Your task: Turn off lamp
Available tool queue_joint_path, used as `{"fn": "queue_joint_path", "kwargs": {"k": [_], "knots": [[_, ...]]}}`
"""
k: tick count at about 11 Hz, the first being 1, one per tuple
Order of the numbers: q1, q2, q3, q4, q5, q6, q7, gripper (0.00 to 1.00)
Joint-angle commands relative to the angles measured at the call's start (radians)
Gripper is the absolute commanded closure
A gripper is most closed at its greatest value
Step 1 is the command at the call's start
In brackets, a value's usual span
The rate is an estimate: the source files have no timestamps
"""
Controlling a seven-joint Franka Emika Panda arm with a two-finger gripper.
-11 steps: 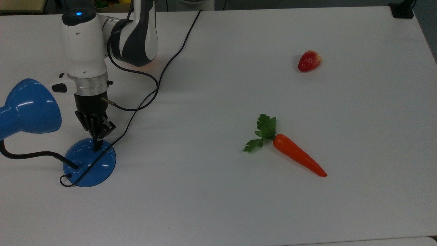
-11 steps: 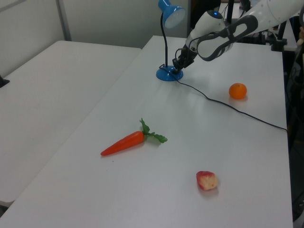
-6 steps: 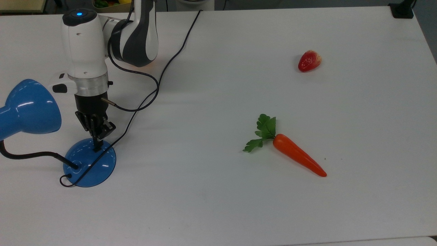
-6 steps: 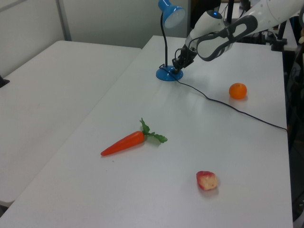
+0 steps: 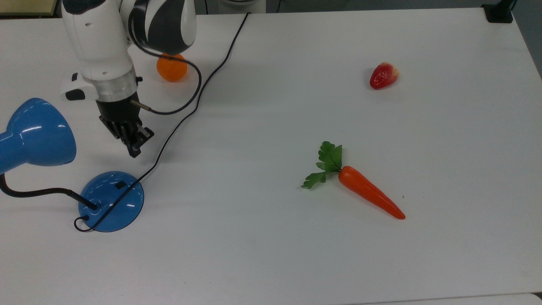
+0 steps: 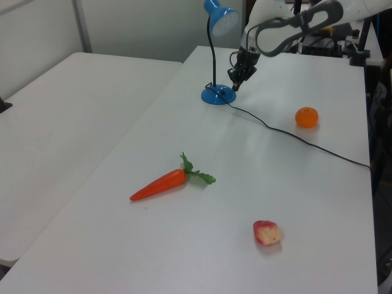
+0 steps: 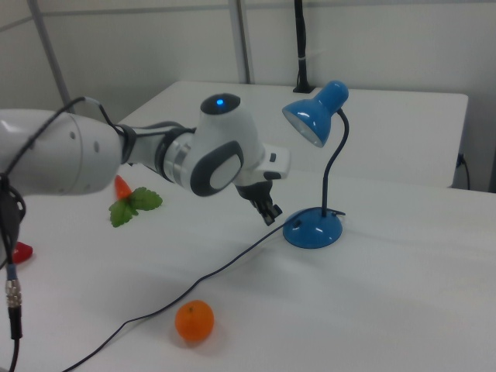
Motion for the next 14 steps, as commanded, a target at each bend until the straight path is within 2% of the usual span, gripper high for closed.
{"fn": "queue_joint_path", "kwargs": {"k": [1,2,3,4,6,7,8,9,10,13,14], "knots": [[0.037,-0.107,-0.024,-0.027,-0.008,-0.227,-0.125,0.98],[0.068,-0.138,-0.030,-0.027,-0.005,-0.306,-0.162,0.97],[0.106,-0.170,-0.064,-0.028,-0.003,-0.393,-0.198,0.94],[0.203,-0.196,-0.152,-0.033,0.006,-0.462,-0.230,0.91],[0.435,-0.248,-0.390,-0.036,0.046,-0.579,-0.273,0.75],[0.507,-0.274,-0.470,-0.036,0.063,-0.628,-0.294,0.57],[0.549,-0.304,-0.509,-0.036,0.063,-0.671,-0.301,0.34],[0.562,-0.334,-0.523,-0.039,0.063,-0.706,-0.302,0.15],[0.563,-0.368,-0.523,-0.045,0.061,-0.739,-0.316,0.00],[0.544,-0.469,-0.520,-0.083,0.061,-0.812,-0.379,0.00],[0.501,-0.498,-0.508,-0.085,0.061,-0.849,-0.408,0.00]]}}
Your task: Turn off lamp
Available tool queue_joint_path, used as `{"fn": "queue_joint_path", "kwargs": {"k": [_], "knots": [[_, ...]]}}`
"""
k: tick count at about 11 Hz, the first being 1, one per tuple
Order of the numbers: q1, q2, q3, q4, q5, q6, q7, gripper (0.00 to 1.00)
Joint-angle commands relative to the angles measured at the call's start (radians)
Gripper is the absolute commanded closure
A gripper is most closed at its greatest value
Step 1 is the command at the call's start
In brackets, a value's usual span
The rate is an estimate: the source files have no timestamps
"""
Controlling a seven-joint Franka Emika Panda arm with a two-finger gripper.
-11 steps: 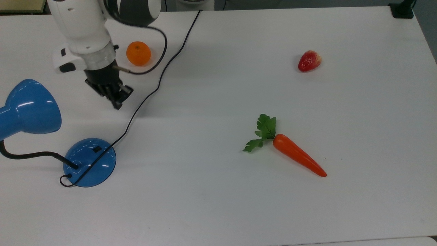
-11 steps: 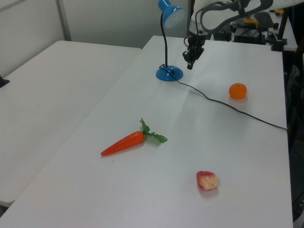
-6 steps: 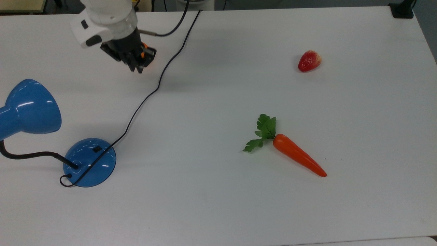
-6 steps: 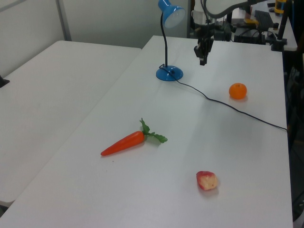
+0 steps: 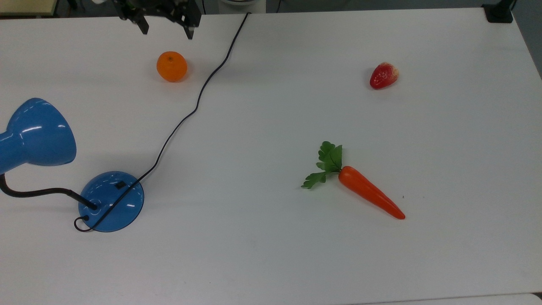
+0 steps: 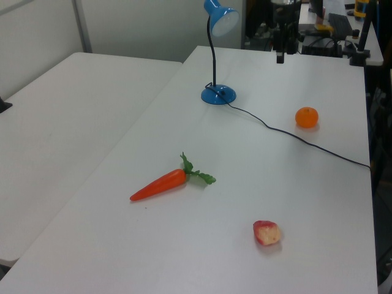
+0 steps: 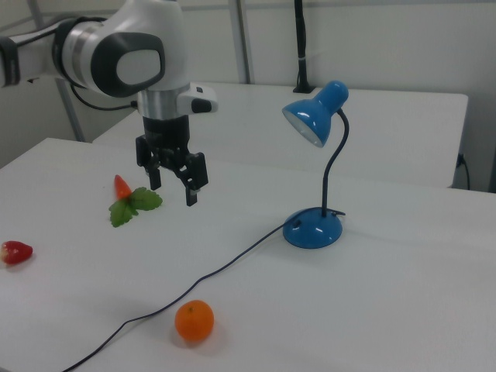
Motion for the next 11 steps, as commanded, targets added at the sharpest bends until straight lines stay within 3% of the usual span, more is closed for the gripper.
{"fn": "queue_joint_path", "kwargs": {"k": [1,3,6,11], "knots": [[-0.051,-0.130,0.001,-0.057,0.017,-0.083,-0.104,0.00],[-0.093,-0.150,0.016,-0.054,0.017,-0.096,-0.111,0.00],[-0.218,-0.139,0.133,-0.048,0.017,-0.093,-0.111,0.00],[-0.208,-0.127,0.132,-0.042,0.001,-0.082,-0.095,0.00]]}}
